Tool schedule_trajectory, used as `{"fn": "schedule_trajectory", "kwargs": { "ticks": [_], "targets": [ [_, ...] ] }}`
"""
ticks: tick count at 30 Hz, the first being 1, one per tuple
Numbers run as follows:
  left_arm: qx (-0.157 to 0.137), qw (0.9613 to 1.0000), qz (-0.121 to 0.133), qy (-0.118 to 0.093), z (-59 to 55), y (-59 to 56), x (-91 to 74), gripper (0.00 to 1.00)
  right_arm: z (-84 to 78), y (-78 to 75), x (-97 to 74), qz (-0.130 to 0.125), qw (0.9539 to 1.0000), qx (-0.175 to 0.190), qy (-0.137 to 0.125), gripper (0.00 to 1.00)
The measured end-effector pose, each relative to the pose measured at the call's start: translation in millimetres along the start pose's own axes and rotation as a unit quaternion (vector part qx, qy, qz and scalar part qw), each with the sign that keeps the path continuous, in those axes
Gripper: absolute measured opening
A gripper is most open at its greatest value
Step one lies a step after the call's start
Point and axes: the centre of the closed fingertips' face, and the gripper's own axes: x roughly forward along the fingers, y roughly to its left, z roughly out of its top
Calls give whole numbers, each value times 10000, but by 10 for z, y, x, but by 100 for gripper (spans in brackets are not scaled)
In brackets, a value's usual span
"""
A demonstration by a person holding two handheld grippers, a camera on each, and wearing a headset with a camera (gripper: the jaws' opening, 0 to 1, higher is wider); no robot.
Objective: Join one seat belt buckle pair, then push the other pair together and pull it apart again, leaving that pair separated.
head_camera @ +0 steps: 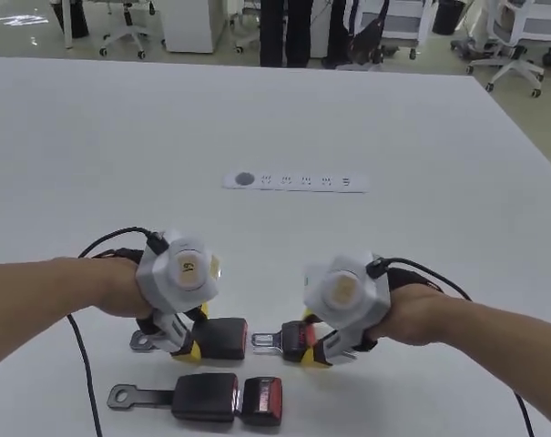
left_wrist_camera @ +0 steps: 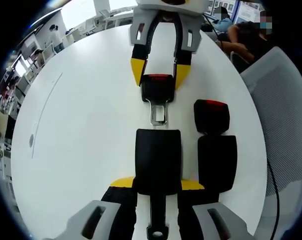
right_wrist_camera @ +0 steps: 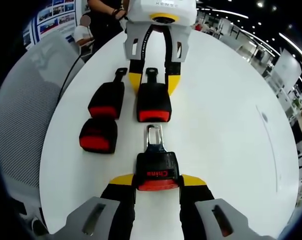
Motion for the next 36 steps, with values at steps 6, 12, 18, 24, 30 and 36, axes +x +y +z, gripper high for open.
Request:
{"fn": "schedule_trajectory", "kwargs": {
  "ticks": [6,12,18,24,30,36],
  "targets": [
    [0,10000,2,7,-9,7,2,31,-53,35,-62,-17,10000,34,13,30],
    [0,10000,6,0,5,0,-12,31,-129,-13,-93,-15,10000,41,40,30],
    [-13,10000,8,-7,-20,32,8,32,-196,-36,-142,-17,10000,62,60,30],
    [-7,10000,7,5,-22,34,9,32,-254,-43,-157,-7,10000,64,61,30],
    [21,10000,4,14,-9,19,-3,32,-318,-45,-183,-18,9999,89,54,30],
    [24,10000,10,-15,-7,16,-5,32,-387,-29,-217,-39,9999,148,43,31]
  ]
}}
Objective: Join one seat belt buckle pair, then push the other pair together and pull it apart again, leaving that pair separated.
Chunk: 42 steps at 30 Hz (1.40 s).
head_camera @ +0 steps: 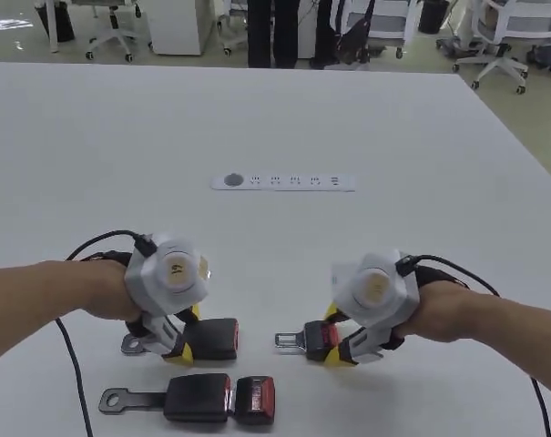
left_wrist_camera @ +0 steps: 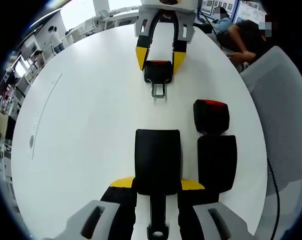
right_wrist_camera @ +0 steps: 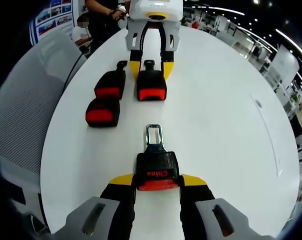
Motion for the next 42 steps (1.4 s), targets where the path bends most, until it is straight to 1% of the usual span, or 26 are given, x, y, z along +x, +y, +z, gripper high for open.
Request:
{"fn": "schedule_trajectory", "kwargs": {
  "ticks": [5,6,8,10,12,13,15,16,21,24,27,30,32,34,39,42],
  "targets": [
    [23,10000,-5,11,-15,18,12,32,5,0,-3,8,10000,-41,-21,31],
    [30,10000,-6,21,-2,7,3,33,-8,-9,4,49,10000,-27,-4,31],
    [67,10000,-14,12,20,-12,-13,33,-1,20,2,57,10000,74,-24,32],
    [97,10000,-10,-5,42,-32,-28,33,-5,-2,2,48,9999,83,-45,32],
    [102,9999,31,-28,68,-43,-49,34,2,-15,-9,-49,9999,40,-85,35],
    [82,9999,51,-38,73,-40,-53,35,-1,-35,-10,-101,9999,93,-88,37],
    [-6,10000,76,-54,58,-29,-51,36,-16,-48,-16,-102,9998,122,-75,39],
    [-28,9999,82,-66,39,-6,-34,36,-20,-47,-19,-95,9999,104,-70,39],
    [-56,9998,145,-90,24,14,-31,37,-31,-45,-29,-115,9999,16,-42,41],
    [-16,9998,178,-49,12,18,-38,38,-32,-22,-35,-108,9999,-23,-17,43],
    [-80,9996,266,-14,-32,56,-45,41,-41,-8,-57,-119,9999,-23,3,45],
    [-200,9993,294,-105,-26,46,-82,40,-62,-13,-75,-124,9999,-4,8,48],
    [-206,9993,296,-112,-41,36,-104,41,-78,-18,-86,-140,9999,-6,16,49],
    [-225,9992,313,-139,-58,27,-134,41,-81,-19,-114,-152,9999,79,-9,50],
    [-468,9975,402,-339,-88,26,-214,42,-97,9,-150,-157,9998,141,-41,53],
    [-577,9966,440,-398,-101,-4,-255,43,-110,11,-162,-182,9997,161,-69,54]
  ]
}}
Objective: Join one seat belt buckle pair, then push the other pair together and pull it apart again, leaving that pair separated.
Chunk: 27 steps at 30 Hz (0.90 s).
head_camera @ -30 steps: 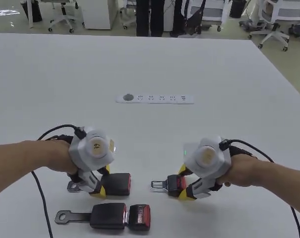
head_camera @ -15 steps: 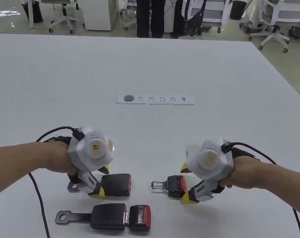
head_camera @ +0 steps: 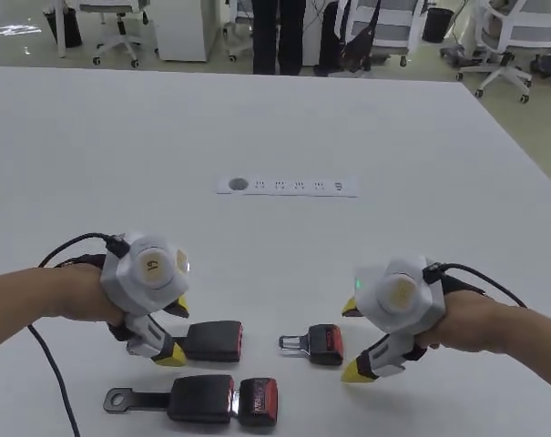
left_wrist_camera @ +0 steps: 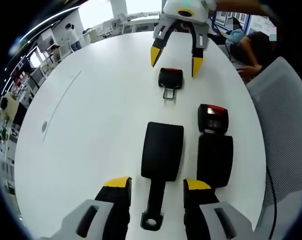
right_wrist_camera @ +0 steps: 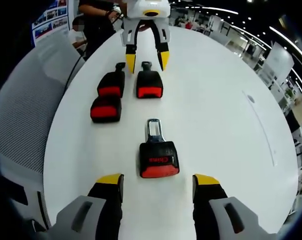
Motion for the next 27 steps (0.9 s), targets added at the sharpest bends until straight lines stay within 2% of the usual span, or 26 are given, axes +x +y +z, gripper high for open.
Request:
{"fn": "schedule_trajectory", "kwargs": {
  "ticks": [3,5,9,11,12,15,19,22,24,25,27],
  "targets": [
    [-121,9999,0,-54,-48,6,-13,44,-7,21,-38,-10,10000,19,-19,55],
    [-133,9999,22,-60,-48,-46,-49,46,-26,19,-41,-24,10000,27,-25,56],
    [-243,9996,76,-121,-113,-67,-99,47,-33,54,-83,-47,10000,56,-54,56],
    [-310,9993,116,-161,-107,-126,-150,48,-37,74,-117,-56,9999,69,-67,56],
    [-349,9991,128,-194,-167,-83,-132,48,-38,80,-130,-61,9999,76,-69,56],
    [-479,9983,188,-282,-239,-91,-164,48,-62,102,-150,-82,9998,144,-102,57],
    [-750,9956,285,-486,-277,-156,-234,49,-62,155,-183,-135,9994,246,-189,57],
    [-932,9929,331,-657,-351,-172,-250,49,-59,188,-188,-182,9988,386,-248,58],
    [-1151,9891,378,-833,-366,-185,-264,50,-35,211,-199,-232,9980,485,-343,59],
    [-1234,9871,409,-936,-325,-227,-296,51,-49,200,-180,-250,9977,512,-373,59],
    [-1304,9850,447,-1038,-351,-250,-313,51,-59,205,-170,-284,9972,561,-406,59]
  ]
}}
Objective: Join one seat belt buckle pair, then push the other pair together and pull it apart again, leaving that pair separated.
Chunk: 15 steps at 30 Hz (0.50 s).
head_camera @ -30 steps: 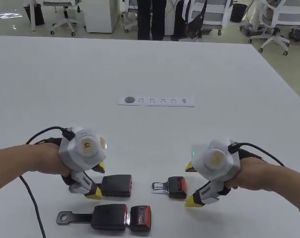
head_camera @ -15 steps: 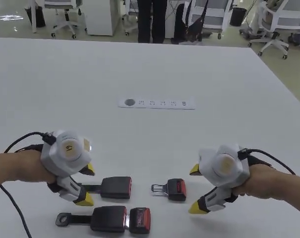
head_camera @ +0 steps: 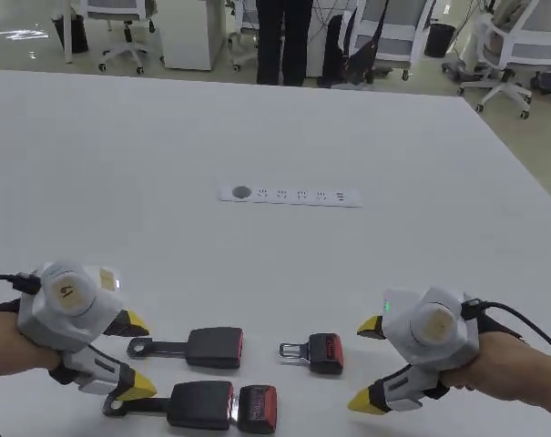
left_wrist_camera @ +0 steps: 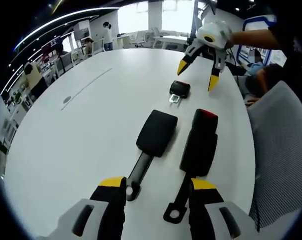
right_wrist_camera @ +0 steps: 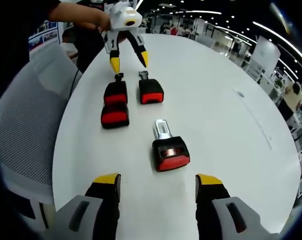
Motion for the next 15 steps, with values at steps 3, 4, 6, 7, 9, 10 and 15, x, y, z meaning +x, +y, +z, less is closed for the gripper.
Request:
{"fn": "schedule_trajectory", "kwargs": {
  "ticks": [3,4,6,7,9,10,15],
  "targets": [
    [-137,9997,124,-158,-55,5,-29,54,27,63,-42,-57,9999,83,-85,61],
    [-170,9995,155,-199,-75,12,-37,55,19,66,-40,-68,9999,96,-99,61],
    [-253,9989,230,-305,-87,-24,-80,57,13,87,-61,-132,9997,158,-139,61],
    [-315,9982,300,-407,-75,-43,-104,58,12,93,-82,-200,9995,200,-169,61],
    [-462,9964,406,-586,-107,-21,-131,60,8,96,-91,-282,9988,300,-274,62],
    [-521,9954,440,-666,-114,-17,-142,61,6,104,-96,-303,9986,327,-297,63],
    [-625,9918,572,-954,-178,-60,-192,63,-14,131,-115,-479,9968,445,-461,67]
  ]
}}
